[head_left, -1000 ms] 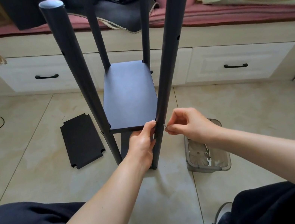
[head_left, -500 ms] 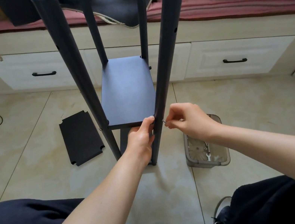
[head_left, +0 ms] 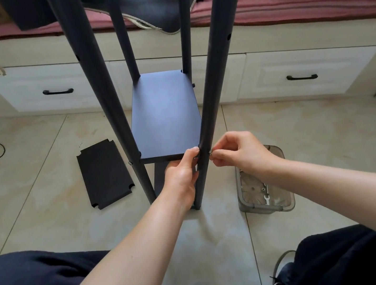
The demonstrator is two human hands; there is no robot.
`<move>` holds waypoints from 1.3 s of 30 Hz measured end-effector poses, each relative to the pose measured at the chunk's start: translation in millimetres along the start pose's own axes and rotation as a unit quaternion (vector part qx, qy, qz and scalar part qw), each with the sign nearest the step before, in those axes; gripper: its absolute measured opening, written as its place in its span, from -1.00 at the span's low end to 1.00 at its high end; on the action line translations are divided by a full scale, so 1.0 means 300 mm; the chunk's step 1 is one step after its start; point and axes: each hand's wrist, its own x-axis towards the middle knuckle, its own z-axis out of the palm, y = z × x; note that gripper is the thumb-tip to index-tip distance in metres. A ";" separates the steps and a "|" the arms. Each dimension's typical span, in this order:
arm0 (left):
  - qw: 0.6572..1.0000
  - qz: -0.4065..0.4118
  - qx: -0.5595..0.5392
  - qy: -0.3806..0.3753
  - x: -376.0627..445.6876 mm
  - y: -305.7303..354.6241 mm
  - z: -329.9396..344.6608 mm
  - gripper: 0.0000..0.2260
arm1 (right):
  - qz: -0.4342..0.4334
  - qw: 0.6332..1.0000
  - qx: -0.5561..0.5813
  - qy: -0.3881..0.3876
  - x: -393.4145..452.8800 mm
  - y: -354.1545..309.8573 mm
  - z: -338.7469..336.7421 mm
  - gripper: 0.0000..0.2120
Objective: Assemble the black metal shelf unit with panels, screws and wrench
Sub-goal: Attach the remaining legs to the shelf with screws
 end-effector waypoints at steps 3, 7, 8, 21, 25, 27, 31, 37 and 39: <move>1.000 0.001 0.002 0.000 0.003 -0.003 -0.002 -0.89 | 0.080 0.986 0.144 -0.015 -0.005 0.004 0.003 -0.96; 1.000 0.001 0.001 -0.001 0.004 -0.002 -0.003 -0.84 | 0.083 0.983 0.162 -0.012 -0.005 0.005 0.006 -0.95; 1.000 0.001 0.000 -0.001 0.003 -0.002 -0.002 -0.85 | 0.092 0.980 0.178 -0.011 -0.006 0.006 0.008 -0.93; 1.000 -0.007 -0.006 -0.005 0.005 0.000 -0.002 -0.92 | 0.070 0.996 0.051 -0.002 0.006 -0.008 -0.001 -0.87; 1.000 -0.007 0.000 -0.005 0.004 -0.003 -0.005 -0.89 | 0.044 0.998 -0.036 -0.012 -0.003 -0.011 -0.002 -0.83; 1.000 -0.007 -0.003 -0.007 0.003 -0.001 -0.004 -0.91 | -0.010 0.992 -0.123 0.013 -0.004 -0.012 0.003 -0.84; 1.000 -0.006 -0.004 0.001 0.001 0.000 -0.002 -0.94 | -0.024 0.991 -0.123 0.043 -0.007 -0.005 0.014 -0.88; 1.000 -0.003 -0.006 -0.014 -0.003 -0.001 -0.005 -0.92 | 0.051 0.999 -0.015 -0.010 -0.003 -0.009 0.027 -0.84; 1.000 -0.002 -0.003 -0.012 -0.004 0.000 -0.005 -0.91 | 0.052 0.998 -0.033 -0.025 0.001 -0.011 0.021 -0.83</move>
